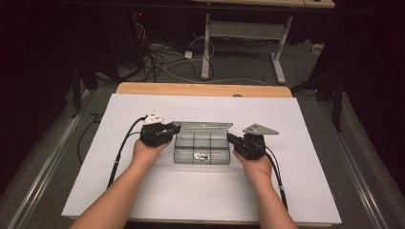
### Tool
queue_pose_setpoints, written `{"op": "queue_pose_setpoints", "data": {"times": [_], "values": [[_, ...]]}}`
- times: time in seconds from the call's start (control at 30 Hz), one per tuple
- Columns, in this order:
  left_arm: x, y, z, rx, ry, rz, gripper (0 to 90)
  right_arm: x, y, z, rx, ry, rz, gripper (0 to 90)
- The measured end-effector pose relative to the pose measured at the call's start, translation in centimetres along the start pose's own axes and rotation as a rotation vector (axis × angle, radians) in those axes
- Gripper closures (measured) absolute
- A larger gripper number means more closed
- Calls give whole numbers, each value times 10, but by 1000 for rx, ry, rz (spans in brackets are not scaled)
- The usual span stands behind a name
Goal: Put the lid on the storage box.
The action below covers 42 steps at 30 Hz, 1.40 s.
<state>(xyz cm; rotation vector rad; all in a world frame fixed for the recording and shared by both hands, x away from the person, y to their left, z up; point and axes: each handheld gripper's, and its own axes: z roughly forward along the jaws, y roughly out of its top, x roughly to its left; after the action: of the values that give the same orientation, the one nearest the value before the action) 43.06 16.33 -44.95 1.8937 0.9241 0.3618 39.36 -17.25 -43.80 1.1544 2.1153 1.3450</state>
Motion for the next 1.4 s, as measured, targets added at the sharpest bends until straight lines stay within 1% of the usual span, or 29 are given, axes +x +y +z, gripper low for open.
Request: {"op": "queue_pose_setpoints", "data": {"times": [0.07, 0.2, 0.37, 0.57, 0.7, 0.8, 0.9, 0.97, 1.03, 1.17, 1.23, 1.27, 1.33, 1.4], "values": [[0, -2, 0, 3, -3, -4, 671, 1, -1, -2, -3, -3, -11, 900], [-1, -7, 0, 19, -4, 3, 671, 2, -2, -5, -7, 0, -9, 900], [-4, -12, -1, 23, -1, 15, 671, 3, -4, -8, -12, -4, -8, 900], [-5, -16, -4, 24, -6, 14, 668, 4, -8, -7, -10, -1, -8, 900], [-5, -20, -9, 14, -28, -20, 604, 4, -10, -7, -11, -1, -9, 900], [-5, -23, -15, 13, -39, -20, 603, 5, -11, -6, -7, 5, 1, 900], [-6, -26, -23, 0, -57, -25, 607, 6, -13, -5, -6, 9, 0, 900], [-7, -30, -29, -12, -68, -24, 625, 7, -13, -4, -6, 9, -2, 900], [-10, -36, -35, -33, -84, -31, 667, 7, -13, -4, -6, 10, -3, 900], [-21, -45, -43, -52, -112, -15, 792, 8, -15, -3, -9, 8, -2, 900], [-25, -46, -45, -51, -121, -5, 841, 8, -15, -3, -6, 9, 2, 900], [-27, -46, -45, -42, -133, -7, 856, 9, -16, -3, -6, 8, 2, 900], [-30, -46, -46, -31, -153, -8, 871, 9, -17, -3, -4, 8, 4, 900], [-33, -46, -46, -33, -155, 4, 872, 9, -17, -4, -2, 7, -1, 900]]}}
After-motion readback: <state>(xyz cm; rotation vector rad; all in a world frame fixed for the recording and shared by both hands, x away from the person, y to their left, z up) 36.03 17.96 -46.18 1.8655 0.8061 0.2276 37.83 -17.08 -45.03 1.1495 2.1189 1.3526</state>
